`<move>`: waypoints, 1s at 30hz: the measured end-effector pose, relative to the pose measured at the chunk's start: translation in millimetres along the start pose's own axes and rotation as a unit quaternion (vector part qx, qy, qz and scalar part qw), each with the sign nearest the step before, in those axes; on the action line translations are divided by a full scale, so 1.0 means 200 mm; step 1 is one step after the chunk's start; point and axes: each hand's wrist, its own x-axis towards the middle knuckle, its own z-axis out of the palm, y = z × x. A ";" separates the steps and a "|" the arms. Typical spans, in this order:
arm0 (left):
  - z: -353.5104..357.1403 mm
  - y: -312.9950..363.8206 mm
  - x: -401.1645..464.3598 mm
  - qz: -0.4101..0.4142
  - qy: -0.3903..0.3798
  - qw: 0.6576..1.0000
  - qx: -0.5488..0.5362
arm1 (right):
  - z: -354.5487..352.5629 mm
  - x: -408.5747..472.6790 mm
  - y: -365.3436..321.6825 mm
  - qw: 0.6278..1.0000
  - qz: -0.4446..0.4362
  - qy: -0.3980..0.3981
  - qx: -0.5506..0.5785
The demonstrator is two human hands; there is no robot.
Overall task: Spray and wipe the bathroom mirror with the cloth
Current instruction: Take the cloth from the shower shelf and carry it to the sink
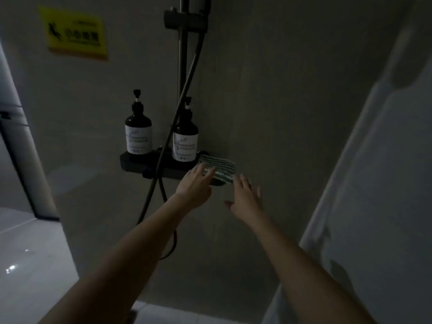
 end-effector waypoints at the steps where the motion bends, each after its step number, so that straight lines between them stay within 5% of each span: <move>1: 0.01 -0.02 0.03 0.004 -0.010 1.000 0.017 | 0.02 0.04 -0.01 1.000 -0.001 0.005 -0.015; 18: 0.20 -0.19 0.33 0.025 -0.037 0.994 0.101 | 0.13 0.48 -0.05 0.994 -0.097 -0.003 -0.043; 30: 0.24 -0.15 0.28 0.004 0.074 0.997 0.015 | 0.12 0.50 0.00 0.991 -0.132 0.000 -0.012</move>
